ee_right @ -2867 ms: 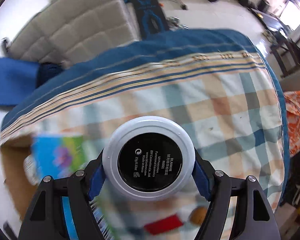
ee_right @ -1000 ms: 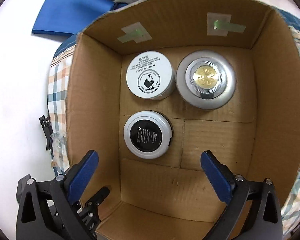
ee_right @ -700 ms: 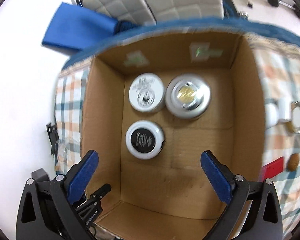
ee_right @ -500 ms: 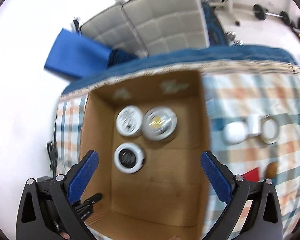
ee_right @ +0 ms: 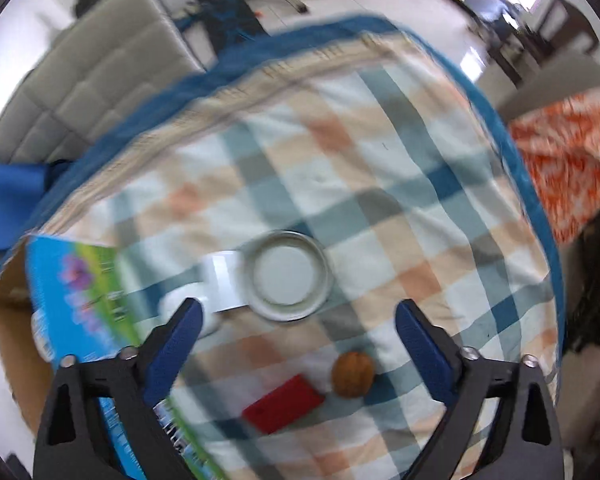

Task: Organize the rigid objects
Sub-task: 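Reach the right tool to the gold-rimmed round tin lid and grasp it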

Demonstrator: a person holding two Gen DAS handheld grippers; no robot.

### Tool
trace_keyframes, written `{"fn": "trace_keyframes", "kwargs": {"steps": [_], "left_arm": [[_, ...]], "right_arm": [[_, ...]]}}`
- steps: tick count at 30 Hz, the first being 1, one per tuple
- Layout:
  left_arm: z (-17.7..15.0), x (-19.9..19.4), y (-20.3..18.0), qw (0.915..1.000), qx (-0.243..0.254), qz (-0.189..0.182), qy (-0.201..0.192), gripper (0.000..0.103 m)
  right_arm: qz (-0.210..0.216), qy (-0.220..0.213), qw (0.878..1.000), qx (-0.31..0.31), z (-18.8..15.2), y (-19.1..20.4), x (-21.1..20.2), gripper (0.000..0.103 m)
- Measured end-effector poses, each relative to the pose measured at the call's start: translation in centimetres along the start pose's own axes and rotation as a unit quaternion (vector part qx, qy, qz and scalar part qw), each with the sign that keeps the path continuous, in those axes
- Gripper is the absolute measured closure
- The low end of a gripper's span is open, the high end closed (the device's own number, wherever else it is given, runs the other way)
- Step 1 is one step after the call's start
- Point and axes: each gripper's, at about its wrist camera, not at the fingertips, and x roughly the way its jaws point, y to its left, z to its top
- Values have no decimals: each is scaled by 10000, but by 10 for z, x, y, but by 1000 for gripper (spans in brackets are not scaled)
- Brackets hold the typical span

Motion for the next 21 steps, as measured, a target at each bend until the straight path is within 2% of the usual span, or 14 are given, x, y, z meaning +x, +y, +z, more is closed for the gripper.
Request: {"fn": "trace_keyframes", "kwargs": {"steps": [3, 6, 13, 15, 16, 19, 21], "left_arm": [[0, 0, 0, 10000, 2, 13, 7, 96], [0, 0, -1, 10000, 9, 29, 15, 96], [0, 3, -4, 9999, 19, 81, 56, 96], [0, 4, -4, 9999, 13, 76, 66, 96], [-1, 5, -4, 9999, 15, 78, 75, 96], [-1, 7, -5, 9999, 9, 80, 75, 96], [-2, 9, -6, 9999, 14, 102, 82, 96]], "right_arm": [[43, 231, 9997, 102, 4, -6, 22, 15], [254, 297, 9991, 185, 9, -6, 36, 16], [333, 388, 9984, 244, 21, -1, 55, 17], [325, 329, 9983, 353, 25, -3, 55, 31], [301, 378, 9979, 425, 33, -8, 61, 34], [383, 489, 9965, 557, 37, -15, 64, 34], [331, 527, 9972, 405, 39, -12, 67, 34]]}}
